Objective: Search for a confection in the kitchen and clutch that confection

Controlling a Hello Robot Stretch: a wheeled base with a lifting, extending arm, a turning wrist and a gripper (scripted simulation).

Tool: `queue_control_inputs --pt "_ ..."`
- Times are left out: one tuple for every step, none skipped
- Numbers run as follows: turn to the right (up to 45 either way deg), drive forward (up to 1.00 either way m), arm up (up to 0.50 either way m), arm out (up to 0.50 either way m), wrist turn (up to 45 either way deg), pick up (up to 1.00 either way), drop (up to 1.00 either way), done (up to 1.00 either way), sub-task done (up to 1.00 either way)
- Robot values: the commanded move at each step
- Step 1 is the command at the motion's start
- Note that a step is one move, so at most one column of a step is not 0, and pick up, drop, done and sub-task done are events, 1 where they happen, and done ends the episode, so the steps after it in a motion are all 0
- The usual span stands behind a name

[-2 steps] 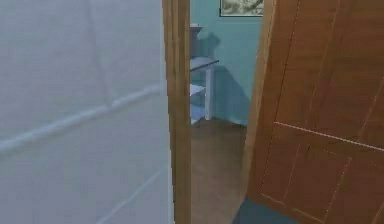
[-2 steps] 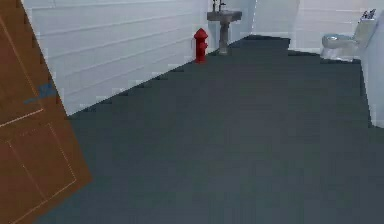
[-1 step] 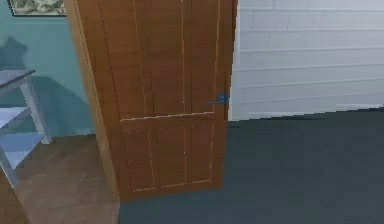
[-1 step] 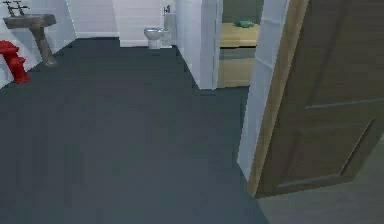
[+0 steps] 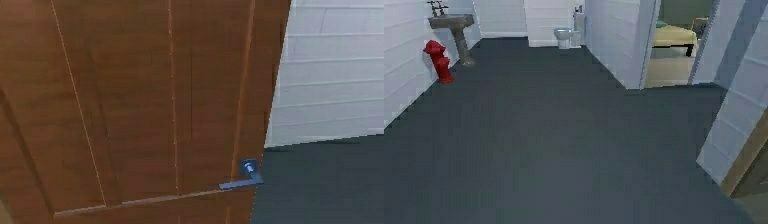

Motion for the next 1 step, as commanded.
queue_control_inputs --pt "-45.0 0.00 0.00 0.00 0.0 0.00 0.00 0.00 0.00"
